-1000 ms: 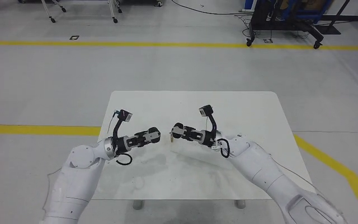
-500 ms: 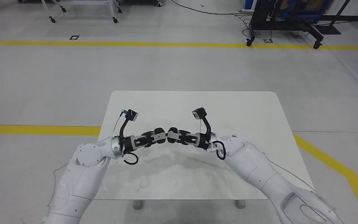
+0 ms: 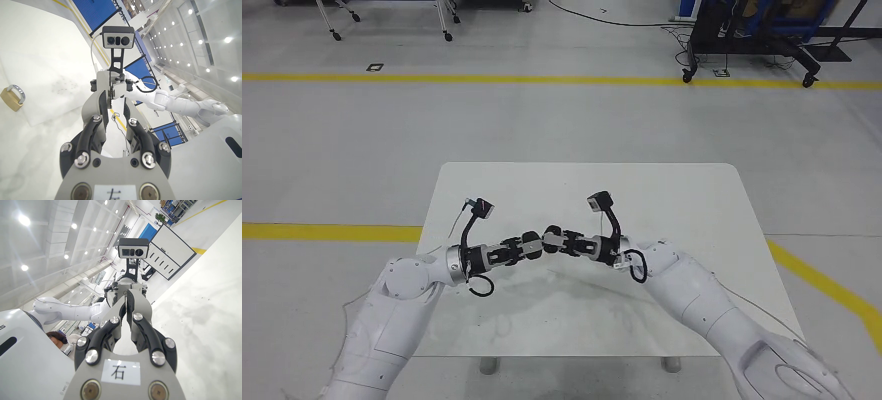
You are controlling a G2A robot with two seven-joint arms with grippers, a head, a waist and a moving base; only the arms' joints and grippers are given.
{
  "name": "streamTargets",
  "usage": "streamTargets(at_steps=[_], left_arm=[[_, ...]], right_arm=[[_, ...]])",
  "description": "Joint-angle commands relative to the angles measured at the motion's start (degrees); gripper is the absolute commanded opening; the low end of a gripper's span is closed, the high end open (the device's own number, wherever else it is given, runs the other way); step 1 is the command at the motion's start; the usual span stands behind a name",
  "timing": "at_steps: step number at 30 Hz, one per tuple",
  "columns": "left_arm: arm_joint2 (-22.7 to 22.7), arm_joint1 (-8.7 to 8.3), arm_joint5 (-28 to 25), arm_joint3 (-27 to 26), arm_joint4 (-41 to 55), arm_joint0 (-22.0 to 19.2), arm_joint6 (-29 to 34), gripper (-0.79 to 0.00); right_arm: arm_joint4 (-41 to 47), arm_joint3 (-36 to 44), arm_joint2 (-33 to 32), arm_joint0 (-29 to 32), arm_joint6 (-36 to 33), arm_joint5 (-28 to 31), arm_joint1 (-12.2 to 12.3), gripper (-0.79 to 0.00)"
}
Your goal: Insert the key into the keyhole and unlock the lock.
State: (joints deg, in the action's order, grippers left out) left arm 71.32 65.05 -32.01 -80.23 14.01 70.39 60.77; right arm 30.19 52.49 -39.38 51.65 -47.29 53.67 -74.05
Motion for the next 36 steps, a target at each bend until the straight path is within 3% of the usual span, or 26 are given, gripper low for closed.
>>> streamTargets(at_steps=[1, 9, 17, 18, 19, 21, 22, 29, 36], left_arm=[[-0.04, -0.07, -0.01, 0.04, 0.02, 0.00, -0.20, -0.730], [-0.43, -0.31, 0.07, -0.07, 0.03, -0.16, -0.84, -0.782], [-0.44, -0.61, 0.26, 0.23, 0.47, -0.32, -1.10, -0.785], [-0.44, -0.65, 0.31, 0.27, 0.42, -0.36, -1.10, -0.785], [-0.49, -0.69, 0.42, 0.33, 0.35, -0.39, -1.05, -0.785], [-0.55, -0.76, 0.41, 0.40, 0.25, -0.44, -1.15, -0.785], [-0.58, -0.79, 0.33, 0.42, 0.25, -0.45, -1.20, -0.785], [-0.43, -1.08, 0.26, 0.59, 1.01, -0.44, -0.92, -0.785], [-0.28, -1.58, 1.29, 0.36, 1.49, -0.84, 2.25, -0.785]], right_arm=[[0.04, -0.12, -0.18, 0.02, -0.22, 0.16, -0.06, -0.785], [0.22, -0.12, -0.78, 0.18, -0.89, 0.14, -0.42, -0.785], [-0.15, -0.14, -1.40, 0.42, -1.07, 0.05, -0.71, -0.785], [-0.15, -0.15, -1.51, 0.46, -1.01, -0.01, -0.74, -0.708], [-0.18, -0.13, -1.62, 0.51, -0.99, -0.03, -0.76, -0.582], [-0.05, -0.05, -1.91, 0.59, -0.87, 0.04, -0.80, -0.428], [0.03, -0.02, -2.05, 0.63, -0.89, 0.05, -0.82, -0.394], [0.49, -0.26, -3.28, 0.92, -1.25, 0.08, -0.76, -0.434], [-0.08, -1.18, -4.99, 0.14, -6.40, -3.07, 0.37, -0.406]])
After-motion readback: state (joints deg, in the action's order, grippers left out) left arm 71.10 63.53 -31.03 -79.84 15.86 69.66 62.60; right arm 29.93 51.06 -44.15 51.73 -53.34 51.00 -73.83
